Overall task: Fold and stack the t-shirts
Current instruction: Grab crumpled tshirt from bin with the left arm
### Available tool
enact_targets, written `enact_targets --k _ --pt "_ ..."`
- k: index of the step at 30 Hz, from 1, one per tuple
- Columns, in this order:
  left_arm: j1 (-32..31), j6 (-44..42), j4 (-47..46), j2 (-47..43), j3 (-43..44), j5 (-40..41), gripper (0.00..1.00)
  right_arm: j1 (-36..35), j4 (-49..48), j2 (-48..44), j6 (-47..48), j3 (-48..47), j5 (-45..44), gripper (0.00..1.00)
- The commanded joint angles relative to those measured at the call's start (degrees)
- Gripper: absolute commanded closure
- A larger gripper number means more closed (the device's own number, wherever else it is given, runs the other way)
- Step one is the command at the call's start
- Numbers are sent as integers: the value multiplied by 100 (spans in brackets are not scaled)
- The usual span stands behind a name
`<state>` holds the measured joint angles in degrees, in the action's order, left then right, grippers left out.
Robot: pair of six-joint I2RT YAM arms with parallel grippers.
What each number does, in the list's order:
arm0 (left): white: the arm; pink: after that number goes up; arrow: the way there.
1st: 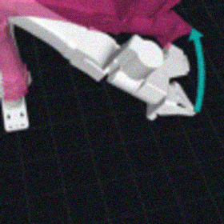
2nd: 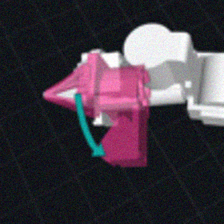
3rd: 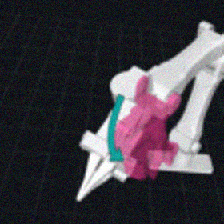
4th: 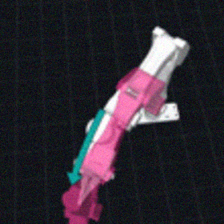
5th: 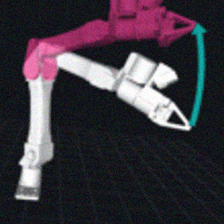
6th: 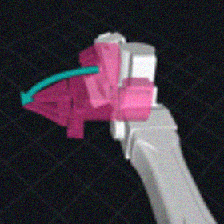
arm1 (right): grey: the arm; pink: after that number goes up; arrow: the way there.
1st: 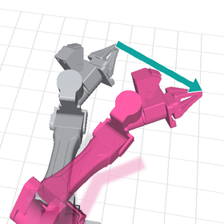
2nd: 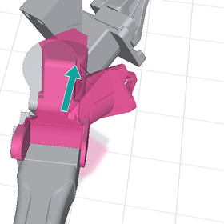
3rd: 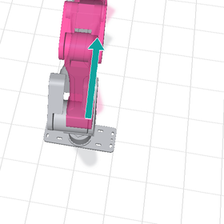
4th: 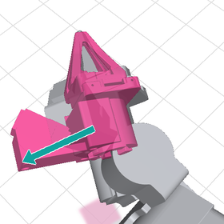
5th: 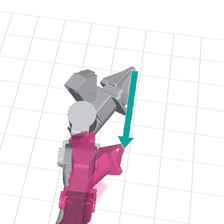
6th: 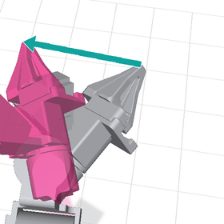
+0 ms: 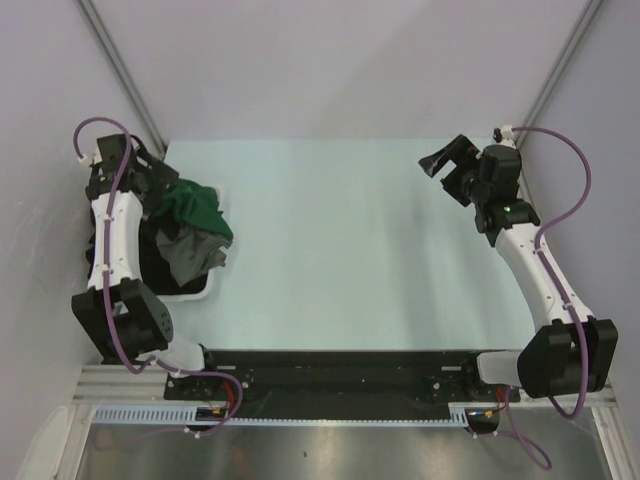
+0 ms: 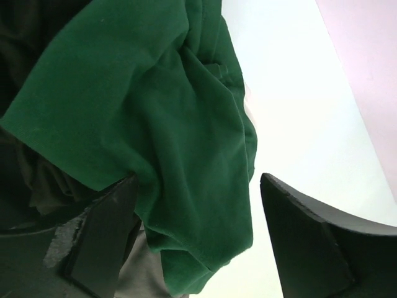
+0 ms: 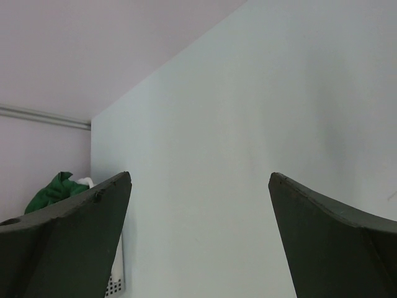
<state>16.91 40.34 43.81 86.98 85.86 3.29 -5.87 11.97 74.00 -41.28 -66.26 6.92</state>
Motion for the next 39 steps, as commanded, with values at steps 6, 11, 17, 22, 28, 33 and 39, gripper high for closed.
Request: enact_targets --k 6,11,17,22,28,33,39 --pt "50 493 -329 91 -351 58 30 51 -72 -69 234 -326 -366 0" --pt "50 256 -136 12 -351 408 66 51 -186 -61 164 -274 -472 0" --pt "50 -52 83 -49 70 471 100 -2 -335 106 173 -423 -323 0" --pt "58 -534 137 -313 596 445 100 -37 -467 203 199 -554 -270 1" --pt "50 -1019 479 -375 1915 137 100 -186 -941 352 -65 -511 99 0" --pt "50 -1045 471 -647 2320 93 100 -345 -968 388 -117 -484 143 0" --pt "50 -1344 725 -981 3039 101 100 -678 -1135 212 -328 -397 -129 0"
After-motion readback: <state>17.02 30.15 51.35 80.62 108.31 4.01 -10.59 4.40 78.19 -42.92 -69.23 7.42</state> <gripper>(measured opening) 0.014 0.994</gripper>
